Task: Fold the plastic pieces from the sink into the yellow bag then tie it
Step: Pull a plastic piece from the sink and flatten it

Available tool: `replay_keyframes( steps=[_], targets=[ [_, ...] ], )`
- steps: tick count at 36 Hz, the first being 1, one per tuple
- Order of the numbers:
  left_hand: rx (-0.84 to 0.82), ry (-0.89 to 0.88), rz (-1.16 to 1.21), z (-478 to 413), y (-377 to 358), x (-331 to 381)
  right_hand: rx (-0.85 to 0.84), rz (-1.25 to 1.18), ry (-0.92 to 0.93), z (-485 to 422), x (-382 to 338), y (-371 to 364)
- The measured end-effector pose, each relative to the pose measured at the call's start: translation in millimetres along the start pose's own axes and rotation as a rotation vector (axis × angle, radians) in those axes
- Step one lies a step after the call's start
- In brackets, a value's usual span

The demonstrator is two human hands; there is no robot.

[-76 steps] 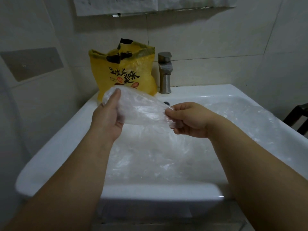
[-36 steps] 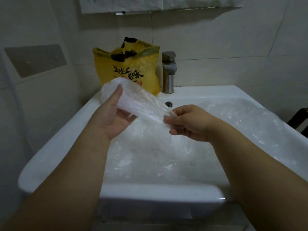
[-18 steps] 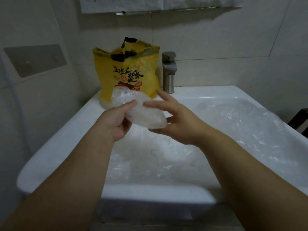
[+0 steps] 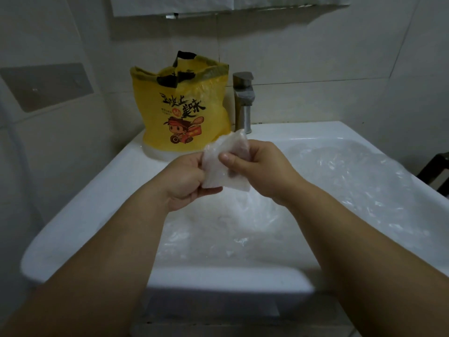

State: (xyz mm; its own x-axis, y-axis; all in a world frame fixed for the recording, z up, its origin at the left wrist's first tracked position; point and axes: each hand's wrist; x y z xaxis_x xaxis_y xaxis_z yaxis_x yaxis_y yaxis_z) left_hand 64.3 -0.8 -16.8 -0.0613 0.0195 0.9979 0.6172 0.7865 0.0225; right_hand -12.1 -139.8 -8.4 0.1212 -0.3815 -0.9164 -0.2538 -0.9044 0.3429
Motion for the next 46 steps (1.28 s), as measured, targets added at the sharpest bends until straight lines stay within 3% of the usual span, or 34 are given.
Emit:
replay_keyframes(
  steps=[9, 15, 18, 21, 24, 29, 32, 35, 37, 42, 46],
  targets=[
    [-0.125, -0.062, 0.107, 5.2, -2.2, 1.6, 0.136, 0.042, -0.198, -6.0, 8.2, 3.8],
    [-0.208, -0.053, 0.135, 7.5, -0.3, -0.6, -0.127, -0.278, -0.49, -10.4, 9.4, 11.1],
    [-0.245, -0.05, 0.122, 8.1, 1.2, -1.2, -0.104, -0.353, -0.441, -14.2, 14.4, 9.0],
    [-0.307, -0.067, 0.179, 10.1, 3.6, 4.3, 0.038, -0.285, -0.385, -14.3, 14.3, 8.7],
    [-0.355, -0.075, 0.271, 11.0, 3.4, 7.0, 0.041, -0.203, -0.356, -11.8, 15.2, 11.5],
    [-0.043, -0.098, -0.102, 6.7, -7.1, 0.4, -0.005, 0.077, -0.312, -4.0, 11.3, 3.9],
    [0.114, -0.153, -0.041, 3.0, -7.5, -0.4, -0.037, -0.121, -0.383, -5.5, 8.6, 4.7],
    [0.239, -0.193, 0.096, -0.3, -3.0, 2.5, -0.175, -0.416, -0.489, -4.0, 1.7, 5.8],
    [0.248, -0.201, 0.206, -2.4, -1.1, 3.0, -0.262, -0.466, -0.524, -3.2, 2.6, 0.8],
    [0.236, -0.166, 0.312, -2.3, -0.3, 5.9, -0.131, -0.643, -0.447, -8.8, 4.1, 1.1],
    [0.213, -0.161, 0.419, -0.5, 1.7, 10.8, -0.142, -0.731, -0.436, -10.3, 4.1, 15.4]
  ],
)
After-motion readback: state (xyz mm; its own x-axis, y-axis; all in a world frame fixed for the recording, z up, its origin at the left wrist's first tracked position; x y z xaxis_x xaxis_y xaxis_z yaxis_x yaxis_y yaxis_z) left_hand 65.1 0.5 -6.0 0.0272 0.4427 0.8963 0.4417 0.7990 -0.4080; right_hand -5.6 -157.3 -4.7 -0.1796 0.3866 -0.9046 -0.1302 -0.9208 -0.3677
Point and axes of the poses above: each hand's wrist, its own z-axis away from the middle knuckle, its own y-axis out of the back of the hand, x = y × z, and after that the axes turned 9 degrees about -y, right-handed
